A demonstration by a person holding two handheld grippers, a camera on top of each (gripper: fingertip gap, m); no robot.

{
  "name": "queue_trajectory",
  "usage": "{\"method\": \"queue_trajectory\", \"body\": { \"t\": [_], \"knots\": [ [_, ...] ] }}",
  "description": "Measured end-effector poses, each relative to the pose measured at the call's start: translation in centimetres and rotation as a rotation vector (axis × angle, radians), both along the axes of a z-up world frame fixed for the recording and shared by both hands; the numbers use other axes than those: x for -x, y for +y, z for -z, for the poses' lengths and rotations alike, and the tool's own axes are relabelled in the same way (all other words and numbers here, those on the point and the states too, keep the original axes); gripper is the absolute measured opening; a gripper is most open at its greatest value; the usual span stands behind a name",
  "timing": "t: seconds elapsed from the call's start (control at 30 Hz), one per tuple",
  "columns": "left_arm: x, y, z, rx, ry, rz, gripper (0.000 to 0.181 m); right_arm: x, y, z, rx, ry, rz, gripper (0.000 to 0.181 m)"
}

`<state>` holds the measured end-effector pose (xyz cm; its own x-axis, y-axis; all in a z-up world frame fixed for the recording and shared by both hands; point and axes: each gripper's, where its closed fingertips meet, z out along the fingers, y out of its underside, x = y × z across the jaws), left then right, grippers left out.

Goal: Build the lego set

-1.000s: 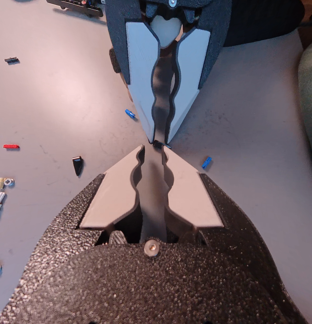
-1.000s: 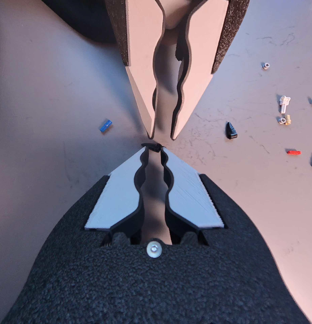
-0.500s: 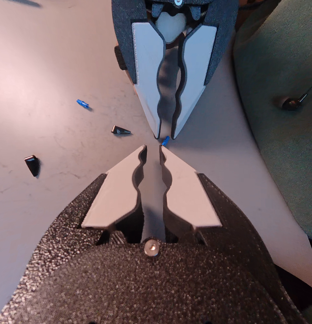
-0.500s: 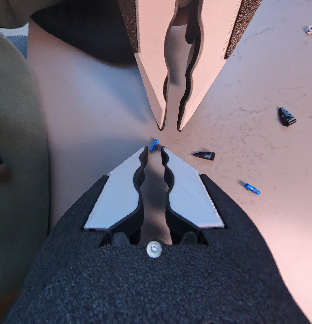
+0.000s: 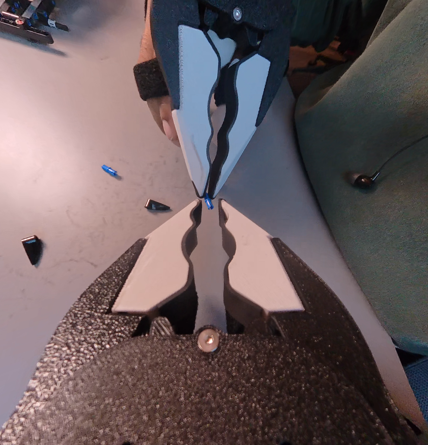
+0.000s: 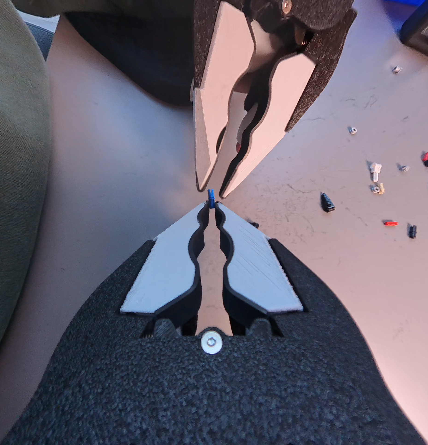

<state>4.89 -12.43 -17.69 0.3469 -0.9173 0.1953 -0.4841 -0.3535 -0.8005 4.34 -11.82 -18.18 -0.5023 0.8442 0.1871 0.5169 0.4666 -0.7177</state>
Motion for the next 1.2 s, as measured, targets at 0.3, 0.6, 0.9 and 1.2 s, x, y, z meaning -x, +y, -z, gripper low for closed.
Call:
{"method": "queue_trajectory", "body": {
  "t": [0.3, 0.6, 0.9, 1.2],
  "knots": [
    [-0.6, 0.0, -1.7, -0.04, -0.092, 0.002, 0.004, 0.1, -0.5, -3.0, 0.116, 0.154, -0.03, 0.003],
    [-0.1, 1.4, -9.1, -0.085, -0.566, -0.082, 0.003, 0.2, 0.9, -9.9, 0.344, 0.508, 0.031, 0.012],
    [1.1, 4.1, -12.6, 0.186, -1.046, -0.204, 0.003, 0.9, 3.7, -13.0, -0.063, 0.794, 0.193, 0.014],
    [0.5, 4.2, -12.3, 0.29, -1.115, -0.189, 0.003, 1.3, 3.8, -12.5, -0.142, 0.789, 0.2, 0.006]
  ]
}}
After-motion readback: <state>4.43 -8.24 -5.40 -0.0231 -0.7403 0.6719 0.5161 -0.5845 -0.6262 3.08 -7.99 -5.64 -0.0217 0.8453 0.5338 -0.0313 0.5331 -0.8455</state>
